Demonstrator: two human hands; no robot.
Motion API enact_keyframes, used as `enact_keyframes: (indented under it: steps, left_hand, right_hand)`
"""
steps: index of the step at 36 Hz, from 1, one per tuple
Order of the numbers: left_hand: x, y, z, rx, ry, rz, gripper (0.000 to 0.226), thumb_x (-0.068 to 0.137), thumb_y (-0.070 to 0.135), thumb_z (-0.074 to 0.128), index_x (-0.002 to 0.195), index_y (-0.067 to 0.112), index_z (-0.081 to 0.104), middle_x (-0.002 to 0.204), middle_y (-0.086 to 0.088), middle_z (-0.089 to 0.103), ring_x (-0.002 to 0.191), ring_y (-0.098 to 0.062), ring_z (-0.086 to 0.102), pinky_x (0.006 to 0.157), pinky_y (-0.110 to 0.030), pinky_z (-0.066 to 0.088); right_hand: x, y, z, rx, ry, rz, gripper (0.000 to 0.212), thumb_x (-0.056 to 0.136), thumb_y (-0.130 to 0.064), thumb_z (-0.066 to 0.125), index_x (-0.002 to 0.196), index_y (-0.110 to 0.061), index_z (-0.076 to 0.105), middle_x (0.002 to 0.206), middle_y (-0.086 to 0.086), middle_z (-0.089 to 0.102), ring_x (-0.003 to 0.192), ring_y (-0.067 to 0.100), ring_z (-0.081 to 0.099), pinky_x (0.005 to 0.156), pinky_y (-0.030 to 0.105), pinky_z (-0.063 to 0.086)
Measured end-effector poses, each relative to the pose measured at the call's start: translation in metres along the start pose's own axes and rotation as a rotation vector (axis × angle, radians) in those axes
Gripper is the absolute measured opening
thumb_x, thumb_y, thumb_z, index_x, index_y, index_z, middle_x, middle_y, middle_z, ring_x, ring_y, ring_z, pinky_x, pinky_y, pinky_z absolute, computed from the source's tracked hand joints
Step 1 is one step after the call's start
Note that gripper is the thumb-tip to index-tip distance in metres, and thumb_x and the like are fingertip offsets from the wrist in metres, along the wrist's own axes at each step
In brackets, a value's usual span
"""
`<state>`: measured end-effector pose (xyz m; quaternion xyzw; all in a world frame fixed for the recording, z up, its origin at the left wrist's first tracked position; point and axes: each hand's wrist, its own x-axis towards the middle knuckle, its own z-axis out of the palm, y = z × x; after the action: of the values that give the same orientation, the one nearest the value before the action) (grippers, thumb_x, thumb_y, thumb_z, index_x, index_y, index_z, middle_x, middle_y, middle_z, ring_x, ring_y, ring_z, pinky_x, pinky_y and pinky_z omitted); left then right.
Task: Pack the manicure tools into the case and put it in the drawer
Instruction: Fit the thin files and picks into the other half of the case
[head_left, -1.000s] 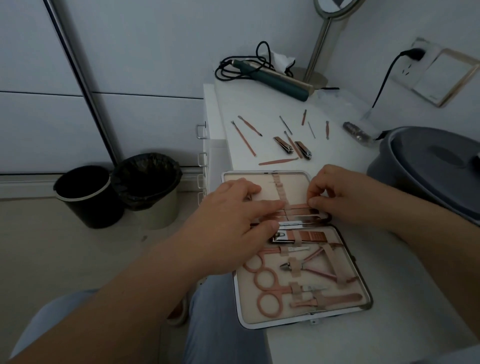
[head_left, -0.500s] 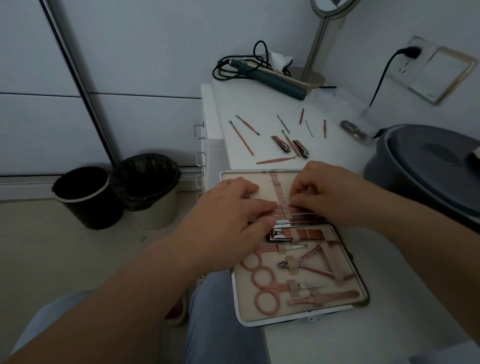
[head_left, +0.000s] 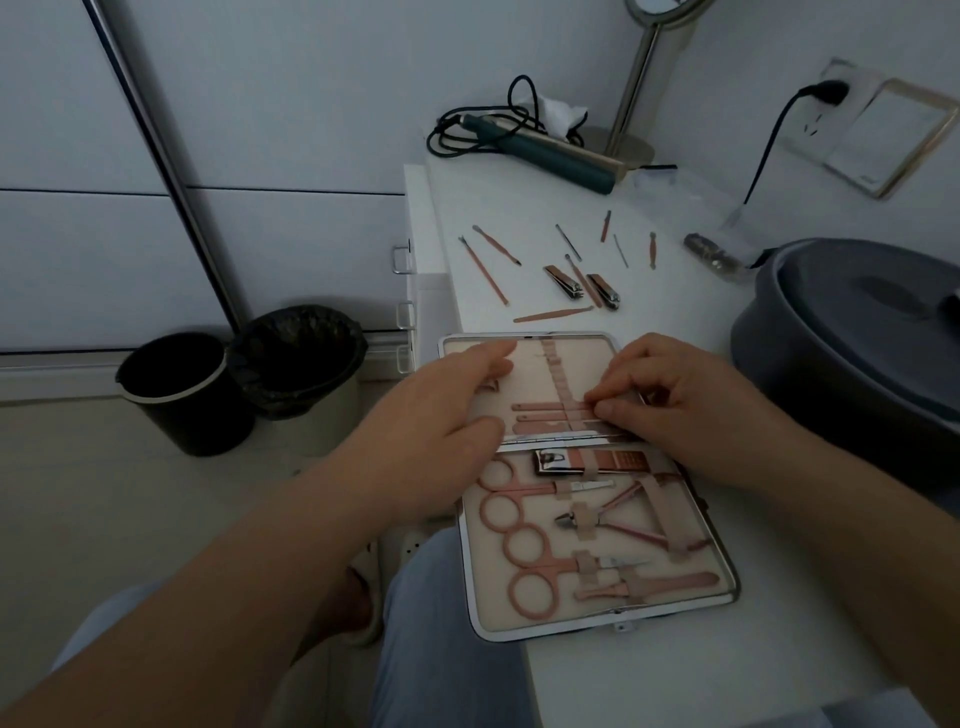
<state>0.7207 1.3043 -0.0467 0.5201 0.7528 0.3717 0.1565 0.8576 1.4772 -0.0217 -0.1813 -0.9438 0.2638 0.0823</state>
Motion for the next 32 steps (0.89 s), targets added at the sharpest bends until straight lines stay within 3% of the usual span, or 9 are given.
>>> enact_keyframes:
  steps: [3, 6, 8, 14, 18, 20, 28, 32]
  left_hand:
    - [-0.001, -0.001, 0.002, 0.017, 0.048, 0.017, 0.053, 0.083, 0.012, 0.049, 0.132, 0.03, 0.039, 0.121, 0.016, 0.047, 0.11, 0.003, 0.039, 0.096, -0.017, 0.033]
    - [0.001, -0.002, 0.004, 0.081, 0.062, 0.091, 0.046, 0.08, 0.017, 0.044, 0.125, 0.024, 0.05, 0.113, 0.018, 0.043, 0.103, 0.01, 0.033, 0.087, 0.005, 0.018]
    - [0.003, -0.003, 0.005, 0.099, 0.063, 0.105, 0.048, 0.076, 0.021, 0.04, 0.122, 0.023, 0.053, 0.113, 0.018, 0.042, 0.104, 0.012, 0.03, 0.086, 0.009, 0.012]
    - [0.005, -0.002, 0.005, 0.126, 0.085, 0.097, 0.048, 0.074, 0.022, 0.04, 0.12, 0.023, 0.054, 0.11, 0.018, 0.044, 0.1, 0.012, 0.031, 0.085, 0.007, 0.014]
    - [0.011, 0.003, -0.002, 0.048, 0.095, 0.022, 0.043, 0.079, 0.025, 0.039, 0.117, 0.025, 0.057, 0.103, 0.017, 0.052, 0.1, 0.001, 0.045, 0.092, -0.02, 0.038]
    - [0.015, 0.005, -0.005, 0.058, 0.077, 0.019, 0.036, 0.085, 0.019, 0.043, 0.117, 0.027, 0.058, 0.105, 0.014, 0.055, 0.102, -0.003, 0.049, 0.091, -0.028, 0.042]
    - [0.016, 0.003, -0.009, 0.004, 0.083, -0.019, 0.033, 0.083, 0.011, 0.05, 0.108, 0.028, 0.063, 0.088, 0.027, 0.052, 0.087, 0.005, 0.053, 0.079, -0.016, 0.045]
    - [0.014, 0.001, -0.007, -0.026, 0.118, -0.001, 0.03, 0.085, 0.01, 0.051, 0.106, 0.025, 0.065, 0.089, 0.025, 0.052, 0.086, 0.005, 0.052, 0.08, -0.013, 0.044]
  right_hand:
    - [0.0, 0.0, 0.0, 0.009, 0.001, 0.006, 0.018, 0.08, -0.03, 0.065, 0.074, -0.047, 0.06, 0.095, -0.018, 0.055, 0.089, 0.0, 0.052, 0.074, 0.015, 0.042]
    - [-0.002, 0.0, 0.0, 0.028, 0.01, 0.004, 0.018, 0.08, -0.029, 0.065, 0.075, -0.046, 0.061, 0.095, -0.017, 0.055, 0.089, 0.0, 0.052, 0.073, 0.013, 0.04]
    - [-0.002, 0.001, 0.0, 0.05, 0.02, 0.007, 0.017, 0.08, -0.029, 0.065, 0.076, -0.045, 0.062, 0.095, -0.017, 0.055, 0.089, 0.0, 0.052, 0.073, 0.013, 0.04]
    - [-0.003, 0.001, 0.003, 0.051, 0.042, 0.021, 0.014, 0.08, -0.03, 0.064, 0.077, -0.043, 0.063, 0.095, -0.018, 0.054, 0.089, 0.001, 0.053, 0.073, 0.013, 0.041]
    - [-0.004, 0.0, 0.002, 0.02, 0.036, 0.028, 0.011, 0.081, -0.03, 0.064, 0.078, -0.041, 0.063, 0.096, -0.018, 0.054, 0.09, 0.001, 0.052, 0.073, 0.013, 0.041]
    - [-0.003, -0.001, 0.0, 0.005, 0.019, 0.029, 0.011, 0.081, -0.031, 0.063, 0.078, -0.041, 0.063, 0.096, -0.018, 0.054, 0.089, 0.0, 0.052, 0.071, 0.012, 0.04]
    - [0.017, -0.006, -0.006, -0.052, 0.052, 0.038, 0.011, 0.084, -0.034, 0.059, 0.081, -0.044, 0.056, 0.087, -0.021, 0.051, 0.075, 0.003, 0.053, 0.061, 0.015, 0.04]
    - [0.041, -0.008, -0.005, -0.155, 0.112, 0.007, 0.011, 0.087, -0.034, 0.055, 0.083, -0.044, 0.054, 0.08, -0.027, 0.044, 0.071, -0.005, 0.045, 0.057, 0.009, 0.027]
